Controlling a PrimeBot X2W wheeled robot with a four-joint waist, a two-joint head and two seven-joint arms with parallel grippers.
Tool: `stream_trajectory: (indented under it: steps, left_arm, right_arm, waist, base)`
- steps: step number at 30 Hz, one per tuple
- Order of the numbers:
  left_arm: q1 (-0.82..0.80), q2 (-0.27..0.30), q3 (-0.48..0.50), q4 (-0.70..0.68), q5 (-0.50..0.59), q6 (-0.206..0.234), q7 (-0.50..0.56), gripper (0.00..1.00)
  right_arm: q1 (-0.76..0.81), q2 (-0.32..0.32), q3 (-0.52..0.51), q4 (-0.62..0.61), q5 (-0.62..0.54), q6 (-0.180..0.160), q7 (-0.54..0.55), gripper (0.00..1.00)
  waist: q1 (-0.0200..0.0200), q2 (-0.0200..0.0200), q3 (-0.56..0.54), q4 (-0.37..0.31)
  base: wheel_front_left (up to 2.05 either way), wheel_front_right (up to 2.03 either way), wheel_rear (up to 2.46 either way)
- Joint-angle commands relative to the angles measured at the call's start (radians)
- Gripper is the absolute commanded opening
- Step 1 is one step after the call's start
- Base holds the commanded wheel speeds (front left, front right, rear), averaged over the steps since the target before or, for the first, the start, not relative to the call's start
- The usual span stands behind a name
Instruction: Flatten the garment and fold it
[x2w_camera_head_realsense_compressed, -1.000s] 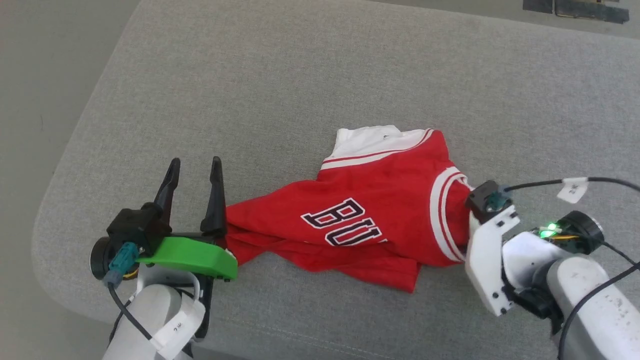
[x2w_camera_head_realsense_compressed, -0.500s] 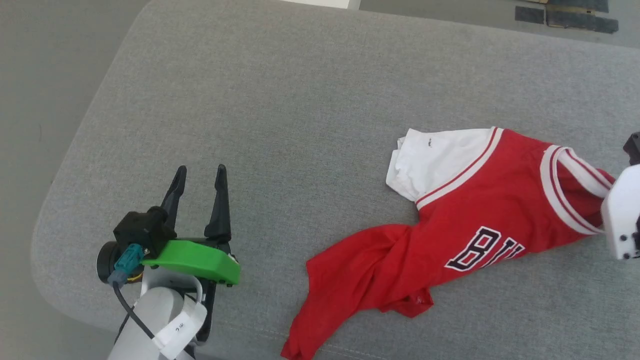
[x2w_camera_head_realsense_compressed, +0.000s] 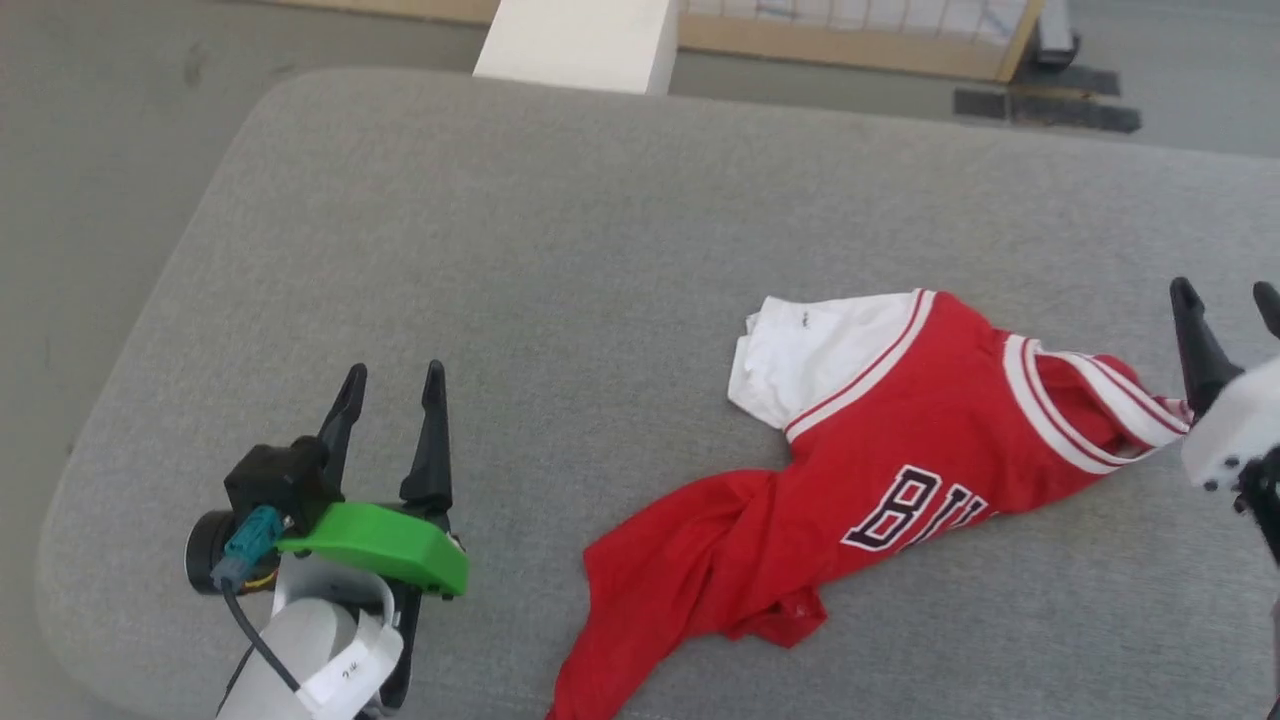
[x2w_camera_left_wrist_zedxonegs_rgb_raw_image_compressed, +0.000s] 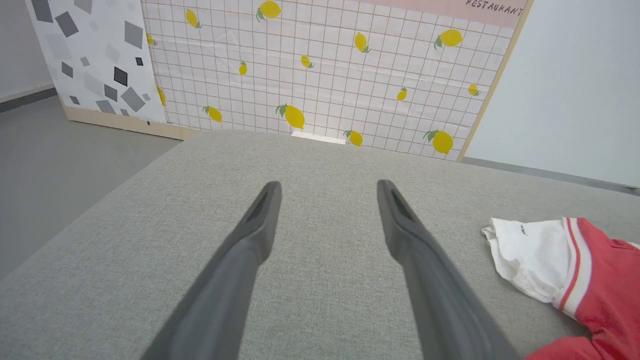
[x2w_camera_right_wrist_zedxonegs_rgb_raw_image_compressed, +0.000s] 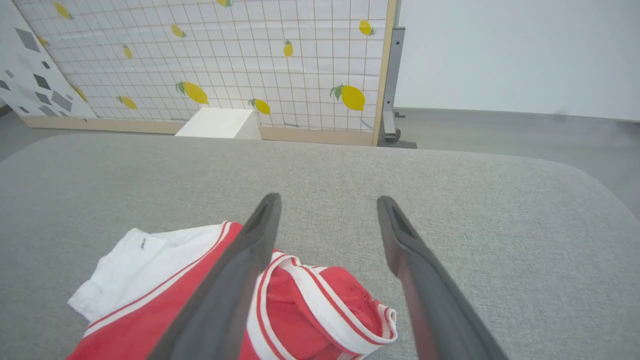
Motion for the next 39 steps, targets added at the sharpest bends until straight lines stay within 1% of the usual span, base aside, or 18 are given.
stream_trajectory:
  steps: [1, 7, 10, 13, 18, 20, 23, 25, 26, 29, 32, 34, 36, 38, 39]
  left_arm:
    - [0.017, 0.009, 0.001, 0.000, -0.005, 0.000, 0.004, 1.00]
    - [0.042, 0.009, -0.003, -0.010, -0.013, 0.006, 0.012, 1.00]
    - [0.055, 0.010, -0.004, -0.016, -0.017, 0.010, 0.014, 1.00]
    - [0.062, 0.010, -0.007, -0.024, -0.020, 0.012, 0.019, 1.00]
    - [0.051, 0.002, -0.020, -0.029, -0.027, 0.013, 0.040, 1.00]
    - [0.022, -0.006, -0.032, -0.025, -0.029, 0.011, 0.064, 1.00]
    - [-0.067, -0.027, -0.058, -0.001, -0.033, 0.003, 0.127, 1.00]
    - [-0.148, -0.040, -0.083, 0.035, -0.028, -0.002, 0.191, 1.00]
    - [-0.198, -0.059, -0.089, 0.058, -0.038, -0.002, 0.226, 1.00]
    - [-0.338, -0.088, -0.124, 0.146, -0.045, -0.009, 0.354, 1.00]
    - [-0.477, -0.111, -0.169, 0.264, -0.048, -0.002, 0.538, 1.00]
    - [-0.555, -0.120, -0.207, 0.343, -0.042, 0.001, 0.677, 1.00]
    - [-0.620, -0.129, -0.230, 0.405, -0.049, 0.003, 0.794, 1.00]
    - [-0.671, -0.134, -0.260, 0.456, -0.044, 0.002, 0.895, 1.00]
    - [-0.688, -0.135, -0.270, 0.475, -0.042, 0.002, 0.927, 1.00]
  right_arm:
    - [0.042, 0.030, -0.019, -0.025, 0.004, -0.002, -0.053, 1.00]
    - [0.182, 0.150, -0.099, -0.095, 0.003, -0.002, -0.218, 1.00]
    - [0.236, 0.188, -0.129, -0.099, 0.022, -0.002, -0.250, 1.00]
    - [0.264, 0.204, -0.149, -0.096, 0.033, -0.002, -0.265, 1.00]
    - [0.261, 0.211, -0.157, -0.096, 0.039, -0.002, -0.283, 1.00]
    - [0.250, 0.212, -0.153, -0.096, 0.039, -0.002, -0.285, 1.00]
    - [0.225, 0.213, -0.142, -0.099, 0.040, -0.002, -0.288, 1.00]
    - [0.208, 0.213, -0.133, -0.101, 0.041, -0.002, -0.289, 1.00]
    - [0.198, 0.213, -0.130, -0.099, 0.046, -0.002, -0.288, 1.00]
    - [0.177, 0.214, -0.123, -0.090, 0.050, -0.002, -0.288, 1.00]
    - [0.157, 0.214, -0.115, -0.081, 0.055, -0.002, -0.290, 1.00]
    - [0.149, 0.214, -0.109, -0.076, 0.059, -0.002, -0.295, 1.00]
    - [0.143, 0.214, -0.107, -0.070, 0.063, -0.002, -0.298, 1.00]
    - [0.140, 0.214, -0.104, -0.063, 0.065, -0.002, -0.304, 1.00]
    - [0.140, 0.214, -0.103, -0.060, 0.068, -0.002, -0.307, 1.00]
  waist:
    - [0.0000, 0.0000, -0.044, -0.039]
    - [0.0000, 0.0000, -0.075, -0.069]
    - [0.0000, 0.0000, -0.081, -0.084]
    - [0.0000, 0.0000, -0.079, -0.098]
    - [0.0000, 0.0000, -0.063, -0.124]
    - [0.0000, 0.0000, -0.049, -0.135]
    - [0.0000, 0.0000, -0.017, -0.153]
    - [0.0000, 0.0000, 0.006, -0.167]
    - [0.0000, 0.0000, 0.019, -0.173]
    - [0.0000, 0.0000, 0.051, -0.195]
    - [0.0000, 0.0000, 0.088, -0.221]
    - [0.0000, 0.0000, 0.111, -0.239]
    - [0.0000, 0.0000, 0.130, -0.257]
    - [0.0000, 0.0000, 0.148, -0.273]
    - [0.0000, 0.0000, 0.155, -0.280]
  base:
    - [0.00, 0.00, 0.00]
    - [0.00, 0.00, 0.00]
    - [0.00, 0.00, 0.00]
    - [0.00, 0.00, 0.00]
    - [0.00, 0.00, 0.00]
    - [0.00, 0.00, 0.00]
    - [0.00, 0.00, 0.00]
    - [0.00, 0.00, 0.00]
    - [0.00, 0.00, 0.00]
    - [0.00, 0.00, 0.00]
    - [0.00, 0.00, 0.00]
    - [0.00, 0.00, 0.00]
    - [0.00, 0.00, 0.00]
    - [0.00, 0.00, 0.00]
    - [0.00, 0.00, 0.00]
